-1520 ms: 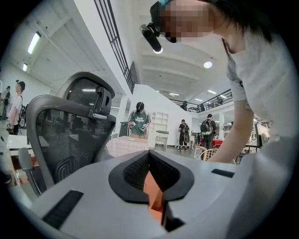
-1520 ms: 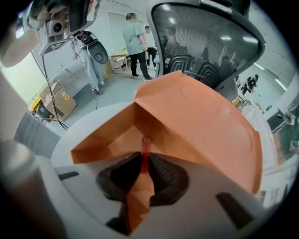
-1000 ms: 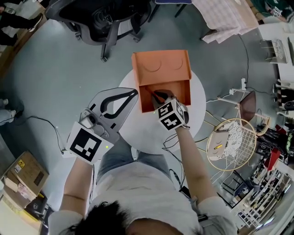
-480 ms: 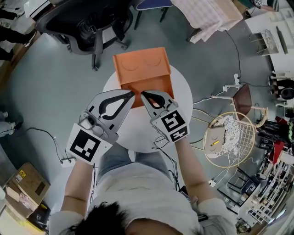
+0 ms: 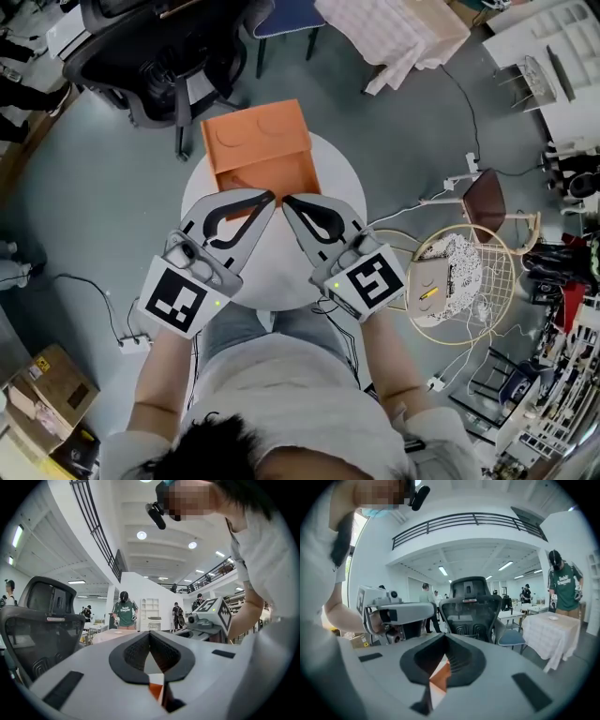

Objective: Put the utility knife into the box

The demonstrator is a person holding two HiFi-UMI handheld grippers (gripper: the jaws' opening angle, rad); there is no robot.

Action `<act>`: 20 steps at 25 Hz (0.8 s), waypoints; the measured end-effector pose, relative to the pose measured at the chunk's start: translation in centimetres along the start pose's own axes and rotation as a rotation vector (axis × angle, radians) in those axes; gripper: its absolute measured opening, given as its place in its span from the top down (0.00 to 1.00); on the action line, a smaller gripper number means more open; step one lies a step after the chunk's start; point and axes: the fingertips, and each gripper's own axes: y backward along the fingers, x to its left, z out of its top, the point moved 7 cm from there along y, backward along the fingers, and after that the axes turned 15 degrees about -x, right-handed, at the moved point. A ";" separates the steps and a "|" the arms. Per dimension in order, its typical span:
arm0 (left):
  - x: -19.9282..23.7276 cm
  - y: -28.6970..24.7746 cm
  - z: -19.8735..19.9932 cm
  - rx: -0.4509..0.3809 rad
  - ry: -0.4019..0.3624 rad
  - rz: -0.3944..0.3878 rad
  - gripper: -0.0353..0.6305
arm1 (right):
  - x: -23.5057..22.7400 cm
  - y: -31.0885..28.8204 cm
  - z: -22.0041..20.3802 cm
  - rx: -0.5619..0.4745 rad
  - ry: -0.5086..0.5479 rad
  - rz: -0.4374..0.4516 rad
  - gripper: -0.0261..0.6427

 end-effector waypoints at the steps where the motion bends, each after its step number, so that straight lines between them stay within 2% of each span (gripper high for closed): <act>1: -0.6 -0.3 0.1 -0.001 -0.005 0.002 0.93 | 0.0 0.7 0.6 -0.021 0.000 0.003 0.95; 11: -5.5 -2.5 0.6 -0.035 -0.029 0.054 0.93 | -0.5 6.6 4.2 -0.180 0.017 0.049 0.95; 20: -8.9 -3.3 0.8 -0.050 -0.041 0.093 0.93 | -0.8 9.6 5.4 -0.254 0.020 0.093 0.95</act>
